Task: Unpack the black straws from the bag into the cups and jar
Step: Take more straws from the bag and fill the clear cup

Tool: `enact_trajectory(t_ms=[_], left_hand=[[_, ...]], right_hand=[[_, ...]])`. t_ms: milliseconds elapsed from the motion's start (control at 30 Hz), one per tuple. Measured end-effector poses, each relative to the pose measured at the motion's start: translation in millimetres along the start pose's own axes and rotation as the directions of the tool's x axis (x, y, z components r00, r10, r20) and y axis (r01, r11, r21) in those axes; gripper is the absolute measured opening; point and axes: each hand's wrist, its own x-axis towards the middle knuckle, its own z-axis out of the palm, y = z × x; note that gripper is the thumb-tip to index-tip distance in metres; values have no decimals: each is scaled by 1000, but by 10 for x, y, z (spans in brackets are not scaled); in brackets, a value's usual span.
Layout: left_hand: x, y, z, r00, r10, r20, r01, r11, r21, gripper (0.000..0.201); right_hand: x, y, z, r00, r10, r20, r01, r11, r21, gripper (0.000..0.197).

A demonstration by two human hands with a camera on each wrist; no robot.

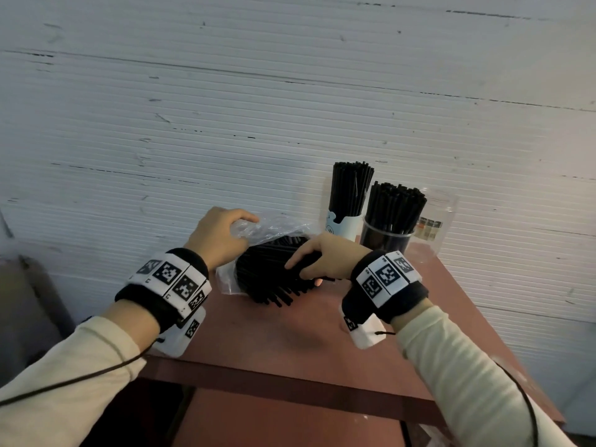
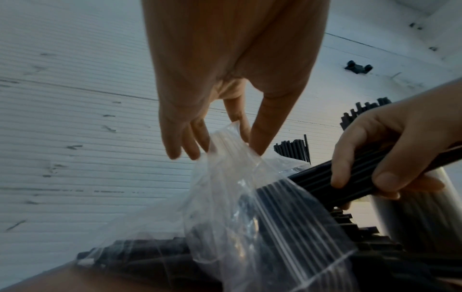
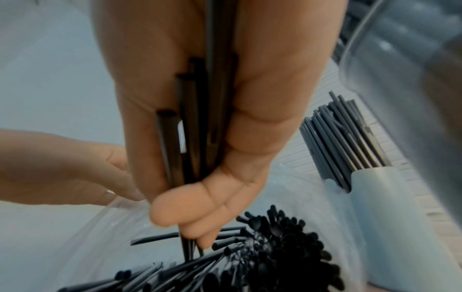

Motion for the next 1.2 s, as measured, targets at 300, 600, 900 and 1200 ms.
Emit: enact_trajectory(t_ms=[300, 600, 900, 1200], left_hand=[[-94, 575, 361, 893, 308, 327, -351, 933, 78, 71], [-33, 1047, 687, 879, 298, 371, -356, 929, 98, 25], [-113, 1430, 904, 898, 250, 363, -72, 896, -437, 42], [-183, 1387, 1088, 803, 339, 489, 93, 740, -666, 22]], right_hand=[[-435, 111, -181, 998, -58, -2, 58, 998, -17, 35], [-1033, 165, -583, 981, -125, -149, 123, 992, -22, 40], [-1212, 3, -829, 587, -306, -750, 396, 916, -64, 39], [-964, 106, -513, 732, -357, -580, 304, 933, -191, 39]])
